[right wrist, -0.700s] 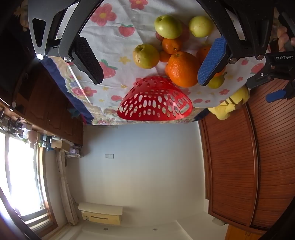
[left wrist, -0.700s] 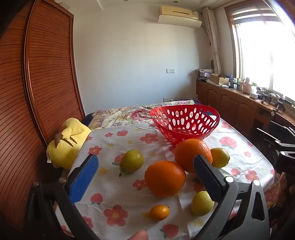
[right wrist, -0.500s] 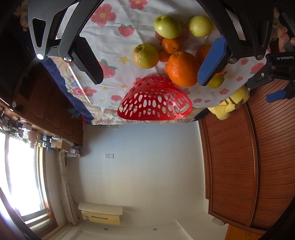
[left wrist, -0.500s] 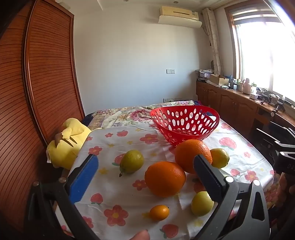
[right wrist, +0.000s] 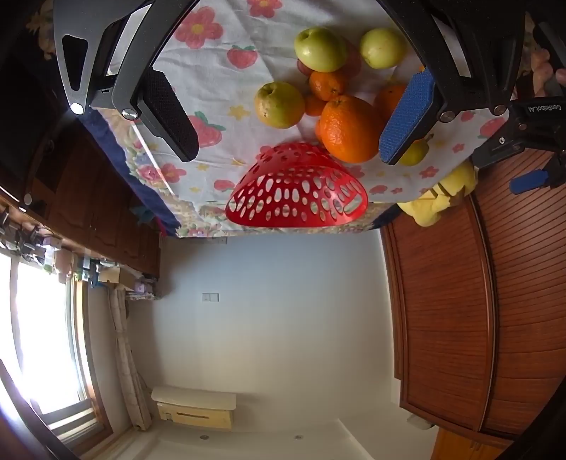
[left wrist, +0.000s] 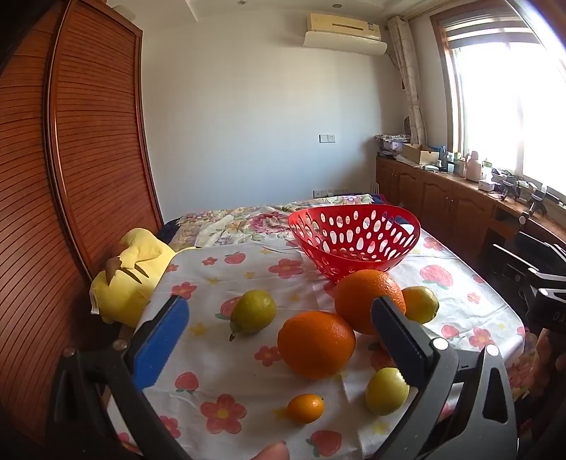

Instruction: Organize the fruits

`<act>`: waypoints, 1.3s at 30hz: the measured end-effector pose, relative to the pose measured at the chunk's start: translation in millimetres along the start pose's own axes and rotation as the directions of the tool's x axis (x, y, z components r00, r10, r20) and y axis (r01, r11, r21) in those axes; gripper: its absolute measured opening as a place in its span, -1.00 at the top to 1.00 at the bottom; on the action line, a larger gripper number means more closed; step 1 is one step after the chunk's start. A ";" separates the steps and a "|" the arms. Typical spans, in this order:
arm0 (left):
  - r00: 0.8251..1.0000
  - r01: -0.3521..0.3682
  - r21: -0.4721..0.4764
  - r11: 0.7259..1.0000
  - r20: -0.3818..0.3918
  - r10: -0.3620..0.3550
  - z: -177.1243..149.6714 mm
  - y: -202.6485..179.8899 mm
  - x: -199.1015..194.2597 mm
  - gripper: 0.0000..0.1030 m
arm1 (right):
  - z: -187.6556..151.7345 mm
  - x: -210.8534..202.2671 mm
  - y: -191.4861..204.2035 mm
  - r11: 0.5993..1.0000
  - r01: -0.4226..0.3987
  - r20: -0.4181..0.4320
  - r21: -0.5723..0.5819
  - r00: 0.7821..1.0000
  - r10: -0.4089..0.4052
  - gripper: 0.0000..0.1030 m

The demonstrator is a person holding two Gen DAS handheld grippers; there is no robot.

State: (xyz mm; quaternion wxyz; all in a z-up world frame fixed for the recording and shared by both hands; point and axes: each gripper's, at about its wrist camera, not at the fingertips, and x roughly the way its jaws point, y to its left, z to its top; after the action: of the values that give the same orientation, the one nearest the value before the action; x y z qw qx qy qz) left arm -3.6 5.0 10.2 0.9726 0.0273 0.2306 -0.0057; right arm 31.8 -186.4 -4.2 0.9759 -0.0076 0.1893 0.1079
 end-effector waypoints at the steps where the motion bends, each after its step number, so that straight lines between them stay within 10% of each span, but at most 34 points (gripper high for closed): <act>1: 1.000 0.000 -0.001 1.000 0.000 0.000 0.7 -0.4 0.7 -1.00 | -0.1 0.2 -0.2 1.000 0.000 -0.001 0.001 1.000 0.000 -1.00; 39: 1.000 0.005 0.002 1.000 0.018 -0.005 6.4 -6.2 -7.8 -1.00 | 2.1 -2.0 0.7 1.000 -0.001 0.005 0.004 1.000 0.001 -1.00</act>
State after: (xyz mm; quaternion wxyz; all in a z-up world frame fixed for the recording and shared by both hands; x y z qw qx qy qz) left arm -7.8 -1.6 19.1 0.9747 0.0275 0.2217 -0.0088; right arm 30.7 -186.1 -1.5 0.9764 -0.0055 0.1868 0.1079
